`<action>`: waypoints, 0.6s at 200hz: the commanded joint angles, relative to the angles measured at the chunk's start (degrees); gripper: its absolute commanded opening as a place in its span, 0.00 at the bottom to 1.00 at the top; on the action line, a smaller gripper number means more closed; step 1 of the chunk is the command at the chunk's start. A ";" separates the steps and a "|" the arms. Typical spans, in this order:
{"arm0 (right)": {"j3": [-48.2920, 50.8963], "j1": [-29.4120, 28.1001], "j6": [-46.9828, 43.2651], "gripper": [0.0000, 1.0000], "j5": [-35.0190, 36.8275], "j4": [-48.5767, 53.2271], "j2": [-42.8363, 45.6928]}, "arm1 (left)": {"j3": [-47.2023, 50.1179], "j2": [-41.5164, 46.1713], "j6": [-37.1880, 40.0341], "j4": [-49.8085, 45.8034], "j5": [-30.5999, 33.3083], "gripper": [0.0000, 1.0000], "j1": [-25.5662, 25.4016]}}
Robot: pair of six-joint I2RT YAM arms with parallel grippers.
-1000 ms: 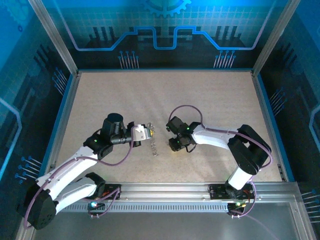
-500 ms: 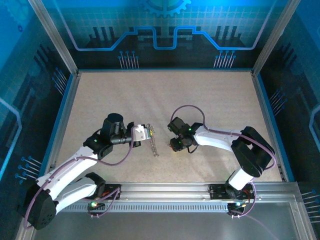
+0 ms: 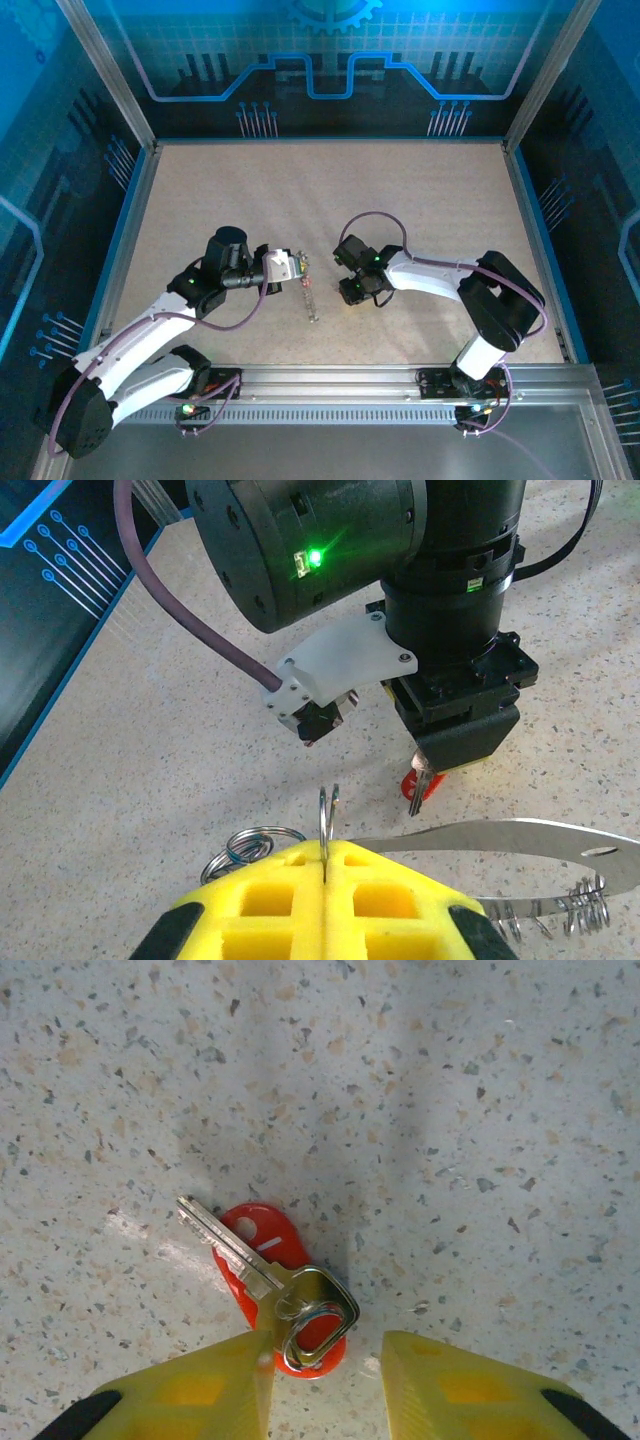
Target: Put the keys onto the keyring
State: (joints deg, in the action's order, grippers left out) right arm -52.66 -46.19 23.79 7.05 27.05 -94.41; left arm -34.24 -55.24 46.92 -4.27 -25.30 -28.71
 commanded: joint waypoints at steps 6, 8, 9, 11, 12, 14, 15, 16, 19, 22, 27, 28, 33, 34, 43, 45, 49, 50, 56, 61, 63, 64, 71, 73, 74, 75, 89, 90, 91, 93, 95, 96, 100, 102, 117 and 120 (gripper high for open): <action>-1.37 -0.56 -0.06 0.36 -0.23 1.79 -1.31 | -1.71 -0.13 0.43 0.35 -1.74 0.00 0.17; -1.32 -0.54 -0.02 0.37 -0.25 1.78 -1.37 | -1.71 -0.13 0.38 0.44 -1.72 0.00 0.15; -1.35 -0.51 0.01 0.37 -0.22 1.78 -1.42 | -1.71 -0.08 0.42 0.46 -1.70 0.00 0.15; -1.31 -0.48 -0.04 0.37 -0.22 1.78 -1.44 | -1.71 -0.05 0.40 0.53 -1.64 0.00 0.17; -1.31 -0.48 -0.01 0.37 -0.21 1.82 -1.46 | -1.71 -0.09 0.39 0.51 -1.62 0.00 0.16; -1.35 -0.48 0.00 0.37 -0.20 1.77 -1.54 | -1.64 -0.07 0.40 0.67 -1.56 0.00 0.15; -1.37 -0.48 -0.03 0.37 -0.24 1.77 -1.60 | -1.63 -0.10 0.38 0.72 -1.53 0.00 0.15; -1.42 -0.48 0.04 0.37 -0.22 1.78 -1.62 | -1.63 -0.11 0.38 0.78 -1.48 0.00 0.15; -1.47 -0.44 0.11 0.38 -0.21 1.78 -1.73 | -1.54 -0.13 0.37 0.88 -1.43 0.00 0.14; -1.45 -0.42 0.15 0.37 -0.24 1.78 -1.81 | -1.49 -0.13 0.37 0.89 -1.42 0.00 0.16; -1.46 -0.33 0.19 0.37 -0.28 1.78 -1.91 | -1.52 -0.13 0.35 0.89 -1.47 0.00 0.12; -1.47 -0.36 0.20 0.38 -0.33 1.74 -1.92 | -1.53 -0.13 0.31 0.87 -1.53 0.00 0.13; -1.45 -0.32 0.17 0.37 -0.34 1.80 -1.98 | -1.60 -0.09 0.36 0.68 -1.67 0.00 0.14; -1.42 -0.31 0.14 0.37 -0.31 1.75 -1.99 | -1.61 -0.11 0.32 0.63 -1.72 0.00 0.14; -1.53 -0.30 0.05 0.37 -0.04 1.78 -1.93 | -1.73 -0.11 0.41 0.24 -1.83 0.00 0.16; -1.56 -0.30 -0.03 0.37 0.11 1.71 -1.92 | -1.71 -0.06 0.38 0.17 -1.85 0.00 0.17; -1.44 -0.30 0.01 0.37 0.33 1.78 -1.87 | -1.66 -0.04 0.37 0.23 -1.71 0.00 0.15; -1.41 -0.30 -0.02 0.37 0.33 1.78 -1.85 | -1.64 -0.04 0.37 0.23 -1.74 0.00 0.19; -1.45 -0.30 0.11 0.36 0.63 1.76 -1.72 | -1.57 -0.04 0.34 0.51 -1.60 0.00 0.17; -1.37 -0.30 0.13 0.36 0.68 1.78 -1.66 | -1.47 -0.12 0.39 0.60 -1.43 0.00 0.17; -1.30 -0.30 0.18 0.35 0.73 1.74 -1.57 | -1.45 -0.12 0.40 0.72 -1.47 0.00 0.15; -1.25 -0.30 0.24 0.35 0.75 1.76 -1.57 | -1.45 -0.13 0.43 0.69 -1.49 0.00 0.15; -1.26 -0.30 0.30 0.34 0.84 1.68 -1.49 | -1.62 -0.29 0.44 0.53 -1.28 0.00 0.17; -1.22 -0.25 0.36 0.33 0.88 1.69 -1.48 | -1.62 -0.30 0.45 0.46 -1.19 0.00 0.22; -1.22 -0.28 0.37 0.33 0.87 1.69 -1.44 | -1.66 -0.35 0.41 0.35 -1.22 0.00 0.22; -1.17 -0.29 0.37 0.33 0.87 1.69 -1.37 | -1.69 -0.37 0.39 0.24 -1.19 0.00 0.18; -0.91 -0.30 0.37 0.30 1.09 1.54 -0.98 | -1.97 -0.48 0.31 -0.15 -0.81 0.00 0.17; -0.84 -0.30 0.33 0.30 1.11 1.49 -0.92 | -1.97 -0.48 0.34 -0.18 -0.81 0.00 0.20; -0.85 -0.26 0.35 0.30 1.12 1.46 -0.85 | -1.97 -0.48 0.35 -0.15 -0.81 0.00 0.17; -0.79 -0.29 0.44 0.29 1.12 1.44 -0.75 | -1.93 -0.48 0.37 -0.13 -0.74 0.00 0.15; -0.73 -0.32 0.46 0.29 1.12 1.36 -0.66 | -1.90 -0.48 0.37 -0.06 -0.74 0.00 0.15; -0.67 -0.31 0.46 0.29 1.12 1.35 -0.63 | -1.89 -0.48 0.37 -0.09 -0.77 0.00 0.15; -0.52 -0.30 0.44 0.28 1.21 1.31 -0.45 | -1.88 -0.48 0.36 0.04 -0.77 0.00 0.21; -0.51 -0.28 0.46 0.28 1.32 1.27 -0.36 | -1.88 -0.48 0.39 0.01 -0.75 0.00 0.16; -0.09 -0.14 0.72 0.27 1.68 1.10 0.31 | -1.93 -0.66 0.37 0.07 -0.92 0.00 0.17; -0.03 -0.13 0.75 0.27 1.73 1.08 0.43 | -1.89 -0.73 0.37 0.12 -0.93 0.00 0.15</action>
State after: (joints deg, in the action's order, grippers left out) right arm -52.99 -46.17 23.99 7.42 27.22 -95.59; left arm -34.24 -55.68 46.92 -4.49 -25.28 -28.67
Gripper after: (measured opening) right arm 0.275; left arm 0.062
